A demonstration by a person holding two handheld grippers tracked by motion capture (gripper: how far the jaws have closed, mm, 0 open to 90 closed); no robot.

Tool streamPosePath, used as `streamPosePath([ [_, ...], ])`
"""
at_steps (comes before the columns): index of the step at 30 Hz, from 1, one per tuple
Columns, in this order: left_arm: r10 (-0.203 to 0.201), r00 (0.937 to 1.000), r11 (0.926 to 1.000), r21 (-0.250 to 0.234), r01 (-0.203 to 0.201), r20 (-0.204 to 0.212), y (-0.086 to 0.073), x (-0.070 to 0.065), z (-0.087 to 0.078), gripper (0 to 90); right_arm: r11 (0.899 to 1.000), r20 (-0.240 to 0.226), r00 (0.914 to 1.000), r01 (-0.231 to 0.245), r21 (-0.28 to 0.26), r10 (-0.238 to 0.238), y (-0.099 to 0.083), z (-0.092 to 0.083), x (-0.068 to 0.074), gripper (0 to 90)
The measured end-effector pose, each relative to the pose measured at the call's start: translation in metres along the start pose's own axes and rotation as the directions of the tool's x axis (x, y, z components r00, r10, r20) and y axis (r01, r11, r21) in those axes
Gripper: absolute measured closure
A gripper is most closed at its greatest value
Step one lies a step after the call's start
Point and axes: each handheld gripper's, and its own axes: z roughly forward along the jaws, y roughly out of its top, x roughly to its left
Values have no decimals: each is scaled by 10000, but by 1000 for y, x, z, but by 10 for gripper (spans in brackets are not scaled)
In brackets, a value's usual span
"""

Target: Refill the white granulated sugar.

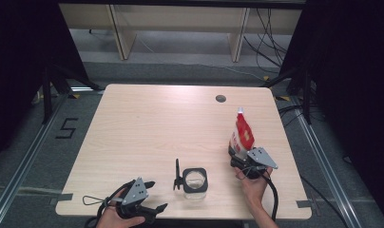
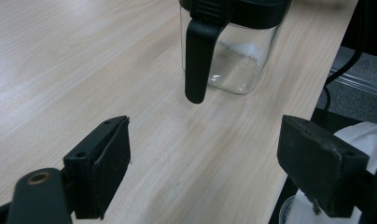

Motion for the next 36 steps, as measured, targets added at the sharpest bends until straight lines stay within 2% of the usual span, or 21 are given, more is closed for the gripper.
streamPosePath([
  [4,179,9998,9996,207,-178,-52,0,0,-2,170,9997,174,9998,-106,-220,110,1,4,-1,340],
  [5,72,10000,9999,75,-72,-7,0,0,-1,170,9997,241,9997,-4,-230,9,1,5,-2,339],
  [6,79,10000,10000,44,-79,-43,0,0,-1,170,9991,246,9995,-182,-389,192,0,5,-1,339],
  [10,138,9999,9999,42,-138,-9,0,1,-1,170,9993,143,9998,-94,-364,99,0,6,-2,343],
  [11,43,10000,10000,58,-43,-1,0,0,0,170,9991,75,10000,64,-427,-61,1,7,-3,342],
  [12,167,9998,9998,142,-166,-67,0,1,-1,170,9996,72,9999,76,-266,-75,1,6,-3,337],
  [13,93,10000,9998,156,-93,29,0,0,0,170,9996,123,9999,89,-271,-86,1,6,-3,328],
  [14,193,9998,9998,109,-193,9,0,0,0,170,9988,125,9999,-1,-486,7,0,6,-2,323],
  [15,180,9998,9997,179,-180,42,0,0,0,171,9989,224,9997,147,-453,-137,0,6,-1,317],
  [17,83,10000,9999,74,-83,39,0,0,1,171,9987,187,9998,73,-511,-63,0,5,0,312],
  [18,171,9998,9995,267,-173,71,1,1,0,171,9989,217,9998,47,-463,-37,0,5,0,314],
  [21,29,10000,10000,-16,-29,28,0,0,0,171,9972,170,9999,27,-745,-14,0,9,-2,344],
  [23,194,9998,9998,29,-194,-11,0,2,0,171,9963,89,9998,176,-845,-169,0,10,-2,377],
  [25,183,9998,9998,61,-183,-14,0,1,-1,171,9962,23,9998,182,-849,-180,0,10,-2,379],
  [26,49,10000,10000,35,-49,20,-1,1,0,171,9972,114,9999,109,-737,-101,0,9,-2,380],
  [29,162,9999,9997,171,-162,9,0,0,-1,172,9977,66,9998,179,-649,-175,1,9,-4,375],
  [31,120,9999,9999,52,-120,45,0,-1,0,173,9969,35,9999,126,-779,-124,0,10,-4,382],
  [32,132,9998,9998,141,-134,129,0,0,0,173,9978,-4,9999,119,-657,-119,1,9,-4,393],
  [34,213,9998,9996,202,-214,43,0,1,0,174,9983,153,9996,244,-531,-237,1,8,-5,414],
  [36,222,9998,9995,234,-222,2,0,1,-1,177,9983,124,9998,139,-562,-132,3,8,-7,437],
])
